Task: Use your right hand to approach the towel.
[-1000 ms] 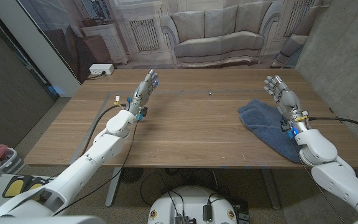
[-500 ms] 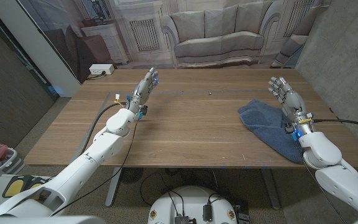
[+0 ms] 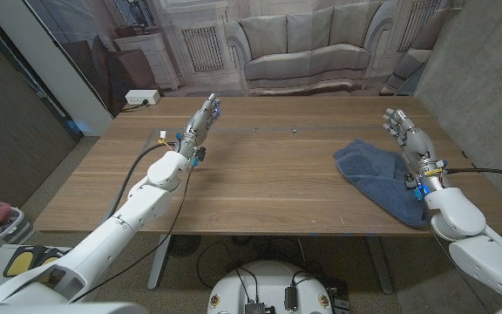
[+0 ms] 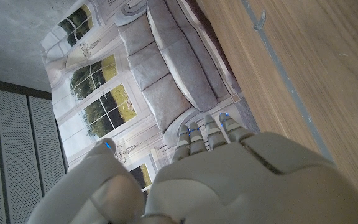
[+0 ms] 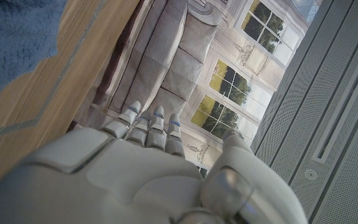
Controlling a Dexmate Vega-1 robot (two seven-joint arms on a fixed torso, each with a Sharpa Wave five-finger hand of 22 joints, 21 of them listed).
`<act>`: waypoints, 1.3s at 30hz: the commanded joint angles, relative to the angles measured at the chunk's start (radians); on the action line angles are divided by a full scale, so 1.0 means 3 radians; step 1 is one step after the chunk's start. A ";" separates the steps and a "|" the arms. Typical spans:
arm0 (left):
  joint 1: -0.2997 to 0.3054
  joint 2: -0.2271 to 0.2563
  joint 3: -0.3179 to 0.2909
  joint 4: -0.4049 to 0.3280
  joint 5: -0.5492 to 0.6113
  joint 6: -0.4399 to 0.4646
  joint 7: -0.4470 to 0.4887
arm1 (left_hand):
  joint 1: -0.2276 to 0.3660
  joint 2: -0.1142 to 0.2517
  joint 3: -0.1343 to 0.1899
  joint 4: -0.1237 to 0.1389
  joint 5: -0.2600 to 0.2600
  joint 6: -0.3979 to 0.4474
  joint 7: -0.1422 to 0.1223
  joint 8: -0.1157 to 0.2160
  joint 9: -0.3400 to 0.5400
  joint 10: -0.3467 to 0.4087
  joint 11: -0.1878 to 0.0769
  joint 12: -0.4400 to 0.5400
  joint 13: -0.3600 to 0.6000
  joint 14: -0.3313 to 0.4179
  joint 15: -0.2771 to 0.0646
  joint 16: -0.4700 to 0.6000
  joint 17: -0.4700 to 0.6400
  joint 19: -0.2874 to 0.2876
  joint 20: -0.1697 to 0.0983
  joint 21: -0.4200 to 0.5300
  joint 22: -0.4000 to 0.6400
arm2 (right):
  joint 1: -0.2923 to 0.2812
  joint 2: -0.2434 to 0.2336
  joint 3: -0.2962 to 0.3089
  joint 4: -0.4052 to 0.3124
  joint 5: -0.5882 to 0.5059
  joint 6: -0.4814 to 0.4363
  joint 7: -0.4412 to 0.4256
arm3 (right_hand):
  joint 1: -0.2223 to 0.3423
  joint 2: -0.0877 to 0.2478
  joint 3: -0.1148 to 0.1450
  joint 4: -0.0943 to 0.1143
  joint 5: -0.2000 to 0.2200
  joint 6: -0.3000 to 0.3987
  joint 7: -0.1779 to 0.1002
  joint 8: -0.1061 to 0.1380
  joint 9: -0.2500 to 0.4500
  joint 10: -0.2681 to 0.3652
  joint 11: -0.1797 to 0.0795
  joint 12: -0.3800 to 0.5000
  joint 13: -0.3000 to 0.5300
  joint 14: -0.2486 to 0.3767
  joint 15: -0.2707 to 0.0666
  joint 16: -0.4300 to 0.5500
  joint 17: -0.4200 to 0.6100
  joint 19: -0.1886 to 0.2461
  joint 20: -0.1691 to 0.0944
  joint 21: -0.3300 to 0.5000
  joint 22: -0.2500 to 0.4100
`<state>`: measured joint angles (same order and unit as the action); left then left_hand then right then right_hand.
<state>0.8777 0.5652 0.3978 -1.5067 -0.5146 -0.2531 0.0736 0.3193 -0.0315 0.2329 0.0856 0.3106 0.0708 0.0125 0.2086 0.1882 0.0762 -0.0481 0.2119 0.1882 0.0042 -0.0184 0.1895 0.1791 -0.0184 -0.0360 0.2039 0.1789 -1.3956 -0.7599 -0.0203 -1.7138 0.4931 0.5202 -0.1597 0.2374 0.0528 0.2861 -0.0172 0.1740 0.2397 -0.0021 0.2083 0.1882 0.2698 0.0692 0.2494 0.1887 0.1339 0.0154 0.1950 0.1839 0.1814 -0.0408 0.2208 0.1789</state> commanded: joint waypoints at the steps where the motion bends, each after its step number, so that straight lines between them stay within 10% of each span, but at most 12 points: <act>1: 0.0058 0.0036 -0.0041 -0.0081 0.0007 -0.0002 0.0044 | 0.0029 -0.0003 -0.0009 0.0007 -0.0004 0.0029 -0.0003 0.0018 0.0011 0.0013 -0.0012 0.0011 0.0010 0.0026 -0.0016 0.0012 0.0014 0.0017 -0.0114 0.0011 0.0009 | -0.0054 0.0080 0.0049 -0.0048 -0.0377 -0.0034 -0.0280 | 0.0017 -0.0007 -0.0001 -0.0022 0.0015 0.0038 -0.0005 0.0032 0.0013 0.0059 0.0002 0.0013 0.0008 0.0055 -0.0016 0.0011 0.0004 0.0035 -0.0010 -0.0016 0.0011; 39: 0.0169 -0.0009 -0.0039 -0.0097 0.0030 -0.0142 0.0073 | 0.0052 0.0019 -0.0025 0.0002 -0.0014 0.0062 -0.0004 0.0013 0.0011 0.0041 0.0012 0.0004 0.0010 0.0051 -0.0014 0.0009 0.0014 0.0024 -0.0107 0.0008 0.0009 | -0.0167 0.0007 0.0114 -0.0404 -0.1450 -0.0797 -0.0821 | 0.0042 0.0009 0.0008 -0.0056 0.0025 0.0113 -0.0041 0.0034 0.0017 0.0135 -0.0063 0.0024 0.0009 0.0133 -0.0069 0.0010 0.0002 0.0085 -0.0030 -0.0022 0.0011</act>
<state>0.9233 0.5627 0.3869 -1.5283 -0.5117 -0.2905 0.0901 0.3273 -0.0236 0.2271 0.0855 0.3067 0.0831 0.0144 0.2086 0.1882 0.0781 -0.0459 0.2119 0.1882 0.0159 -0.0211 0.1895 0.1791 -0.0185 -0.0358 0.2039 0.1789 -1.4464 -0.7511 0.0128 -1.8161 0.1421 0.3405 -0.3688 0.2416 0.0570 0.2885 -0.0279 0.1746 0.2647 -0.0127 0.2148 0.1882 0.3054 0.0552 0.2493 0.1887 0.1655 -0.0056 0.1950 0.1815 0.1954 -0.0408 0.2136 0.1789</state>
